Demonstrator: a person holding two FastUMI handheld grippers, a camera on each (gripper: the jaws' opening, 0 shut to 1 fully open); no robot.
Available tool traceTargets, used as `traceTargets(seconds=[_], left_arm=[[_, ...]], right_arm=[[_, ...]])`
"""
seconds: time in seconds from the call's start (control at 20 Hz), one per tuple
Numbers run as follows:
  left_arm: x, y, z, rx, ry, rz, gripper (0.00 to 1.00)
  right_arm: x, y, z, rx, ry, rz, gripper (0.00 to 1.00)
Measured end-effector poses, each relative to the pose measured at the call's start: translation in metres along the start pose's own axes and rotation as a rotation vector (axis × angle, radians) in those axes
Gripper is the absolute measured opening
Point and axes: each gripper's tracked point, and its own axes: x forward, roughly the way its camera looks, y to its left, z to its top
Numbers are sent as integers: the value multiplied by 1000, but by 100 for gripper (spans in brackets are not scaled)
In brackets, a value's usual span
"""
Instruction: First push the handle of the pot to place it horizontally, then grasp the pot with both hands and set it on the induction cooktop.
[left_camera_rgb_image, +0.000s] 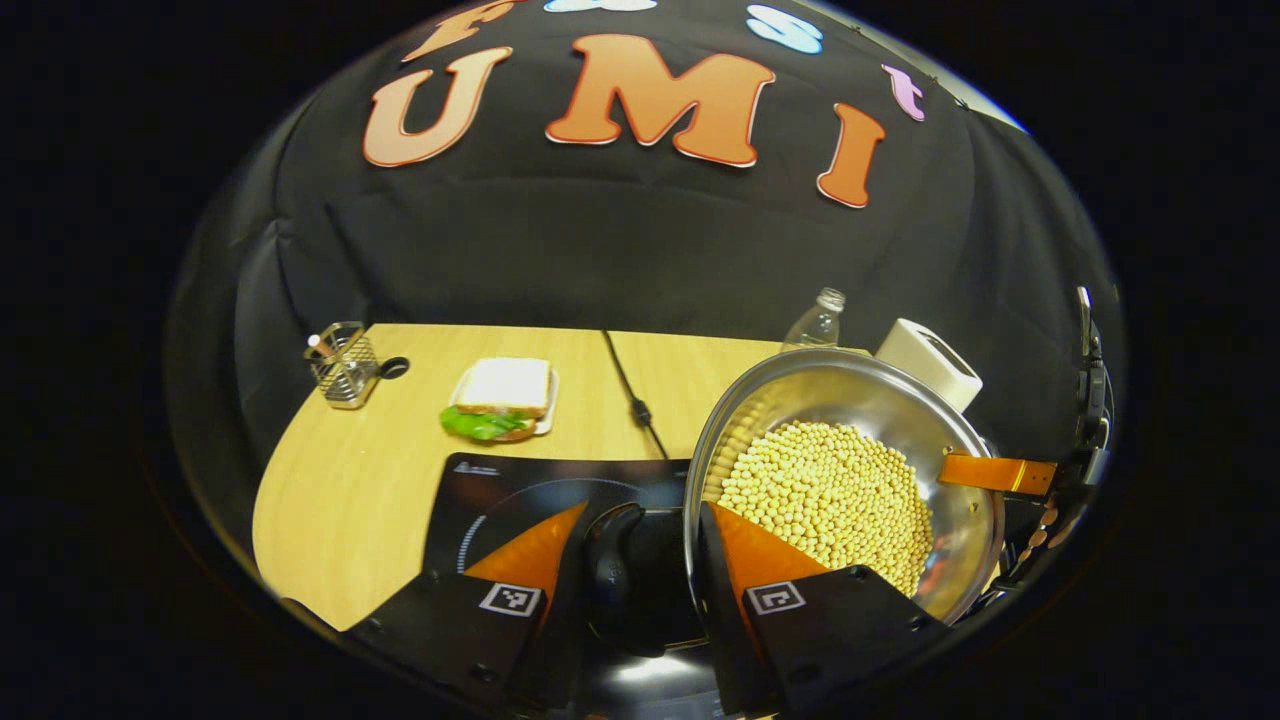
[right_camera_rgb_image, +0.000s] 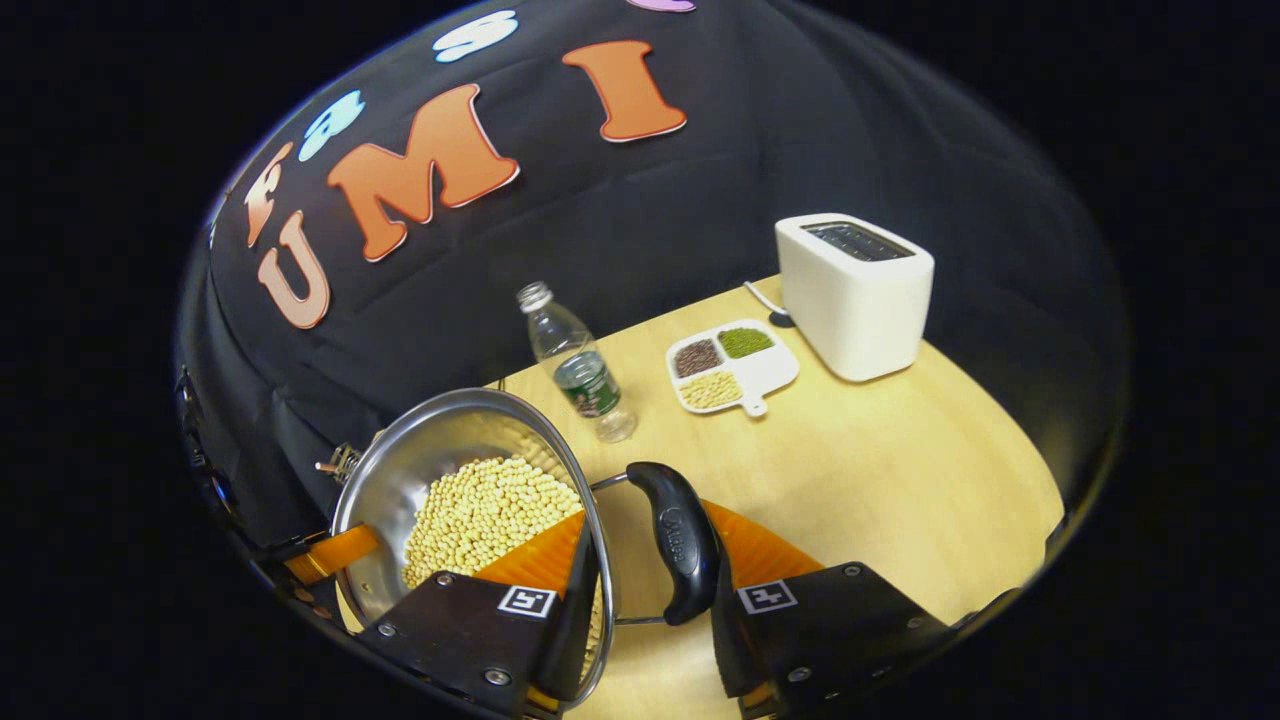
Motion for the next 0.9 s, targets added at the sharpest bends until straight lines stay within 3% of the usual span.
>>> traceTargets(seconds=[0.55, 0.8, 0.85, 0.9], left_arm=[[-50, 65, -29, -55, 56, 51, 60], [-51, 65, -33, -78, 83, 55, 63], [-51, 65, -35, -79, 89, 57, 58], [-52, 64, -32, -74, 88, 60, 58]], right_arm=[[24, 78, -69, -9, 85, 45, 52], [34, 94, -88, -31, 110, 38, 52], [35, 97, -91, -30, 115, 36, 52], [35, 99, -93, -34, 117, 36, 52]])
